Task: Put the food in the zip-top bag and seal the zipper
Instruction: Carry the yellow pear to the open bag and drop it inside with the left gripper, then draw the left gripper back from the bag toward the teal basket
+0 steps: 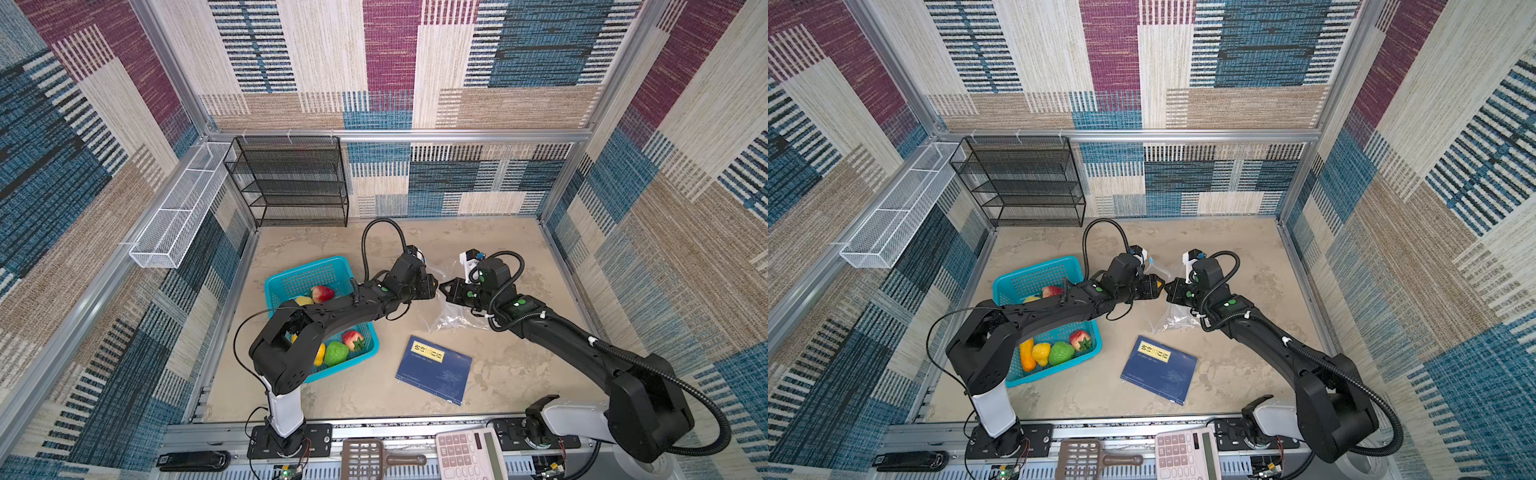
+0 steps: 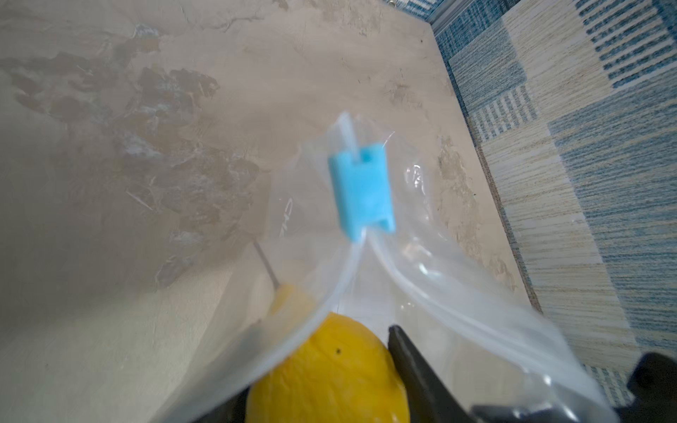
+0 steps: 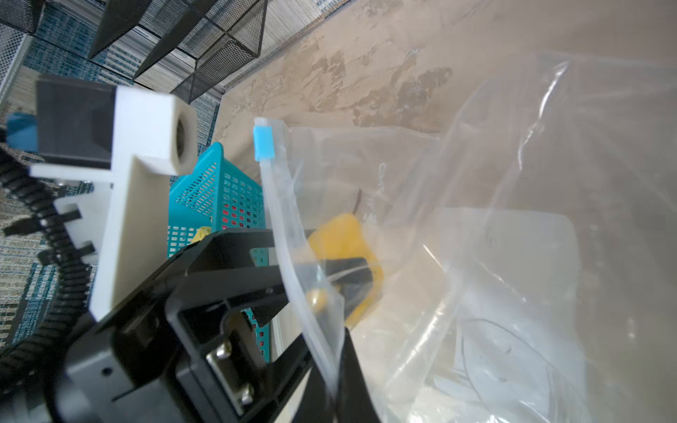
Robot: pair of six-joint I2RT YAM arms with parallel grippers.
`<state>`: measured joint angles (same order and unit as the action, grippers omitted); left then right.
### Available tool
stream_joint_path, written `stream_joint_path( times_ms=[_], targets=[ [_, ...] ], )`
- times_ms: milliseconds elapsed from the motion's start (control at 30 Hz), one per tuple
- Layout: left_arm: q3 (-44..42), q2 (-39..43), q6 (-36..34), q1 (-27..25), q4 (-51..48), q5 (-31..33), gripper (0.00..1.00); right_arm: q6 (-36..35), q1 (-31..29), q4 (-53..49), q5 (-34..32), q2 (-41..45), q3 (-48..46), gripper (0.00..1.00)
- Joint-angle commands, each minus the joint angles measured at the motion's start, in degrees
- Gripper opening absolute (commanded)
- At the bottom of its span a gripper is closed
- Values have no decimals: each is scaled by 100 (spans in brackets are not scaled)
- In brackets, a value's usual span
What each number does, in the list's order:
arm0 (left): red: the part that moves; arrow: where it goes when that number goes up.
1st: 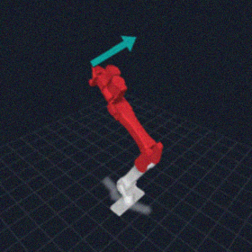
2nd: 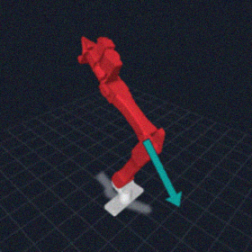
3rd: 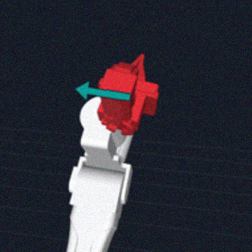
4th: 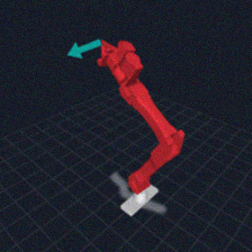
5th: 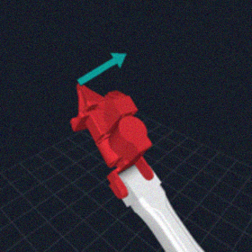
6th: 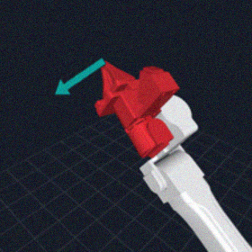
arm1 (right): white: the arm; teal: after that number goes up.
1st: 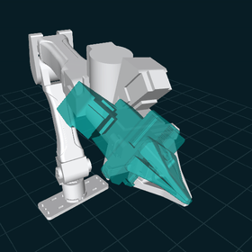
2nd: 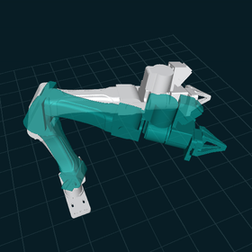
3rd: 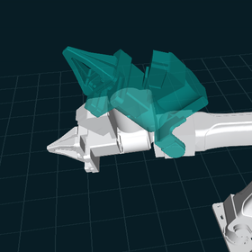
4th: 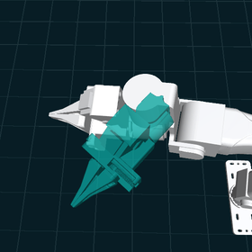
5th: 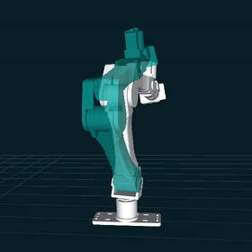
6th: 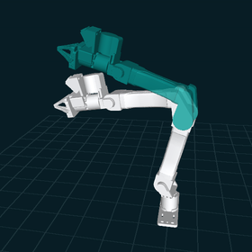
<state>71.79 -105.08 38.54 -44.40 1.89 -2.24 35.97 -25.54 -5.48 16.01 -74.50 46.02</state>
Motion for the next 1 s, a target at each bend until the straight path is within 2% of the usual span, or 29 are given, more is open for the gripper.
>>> stream_joint_path(
  times_ms=[0,100,300,533,800,867,967],
  targets=[
    [7,-20,147,2,19,-221,64,47,-4,352,-8,-78,17,0],
    [-36,46,196,2,-12,-233,70,33,-4,385,-15,-165,71,0],
    [-122,443,168,8,-322,-196,73,7,-4,384,-117,-190,116,0],
    [-651,1656,-9,52,-770,198,76,-80,-4,339,-204,-284,222,0],
    [-1549,2933,-7,742,-1280,777,81,-284,-4,382,176,-425,373,0],
    [-1832,3186,194,1086,-1265,653,81,-336,-4,499,445,-394,381,0],
    [-2127,3448,159,1309,-925,301,79,-358,-3,489,501,-381,437,0]
  ],
)
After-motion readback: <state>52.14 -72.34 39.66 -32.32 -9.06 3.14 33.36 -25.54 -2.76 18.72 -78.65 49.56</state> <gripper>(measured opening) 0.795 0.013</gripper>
